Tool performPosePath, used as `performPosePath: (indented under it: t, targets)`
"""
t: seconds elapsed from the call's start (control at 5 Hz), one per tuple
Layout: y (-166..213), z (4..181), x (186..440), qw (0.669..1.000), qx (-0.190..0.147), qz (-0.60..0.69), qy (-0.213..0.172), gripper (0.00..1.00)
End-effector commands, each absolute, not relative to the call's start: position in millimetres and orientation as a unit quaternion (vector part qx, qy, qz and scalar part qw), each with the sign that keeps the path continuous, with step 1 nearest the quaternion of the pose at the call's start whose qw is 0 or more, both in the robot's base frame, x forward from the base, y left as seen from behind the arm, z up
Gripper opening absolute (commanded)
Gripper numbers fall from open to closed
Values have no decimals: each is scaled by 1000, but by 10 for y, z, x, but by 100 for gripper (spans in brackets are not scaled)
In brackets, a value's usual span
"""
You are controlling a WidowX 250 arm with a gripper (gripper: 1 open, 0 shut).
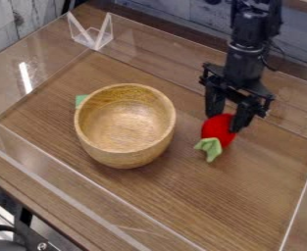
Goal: Move the red object to the left side of the table
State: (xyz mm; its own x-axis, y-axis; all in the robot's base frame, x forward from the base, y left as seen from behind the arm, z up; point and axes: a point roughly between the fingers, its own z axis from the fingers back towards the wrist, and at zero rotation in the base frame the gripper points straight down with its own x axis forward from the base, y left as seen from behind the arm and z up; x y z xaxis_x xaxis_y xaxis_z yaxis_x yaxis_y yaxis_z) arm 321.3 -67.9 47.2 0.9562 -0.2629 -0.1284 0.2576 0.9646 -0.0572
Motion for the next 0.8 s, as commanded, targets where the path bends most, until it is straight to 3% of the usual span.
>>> performPosePath:
  t: [0.0, 0.2, 0.6]
  targets:
    - [-705, 557, 3210, 993, -27, -110, 33, 0]
    - [-674, 509, 3157, 996, -31, -83, 30, 0]
    - [-646, 726, 3084, 997, -35, -66, -7, 0]
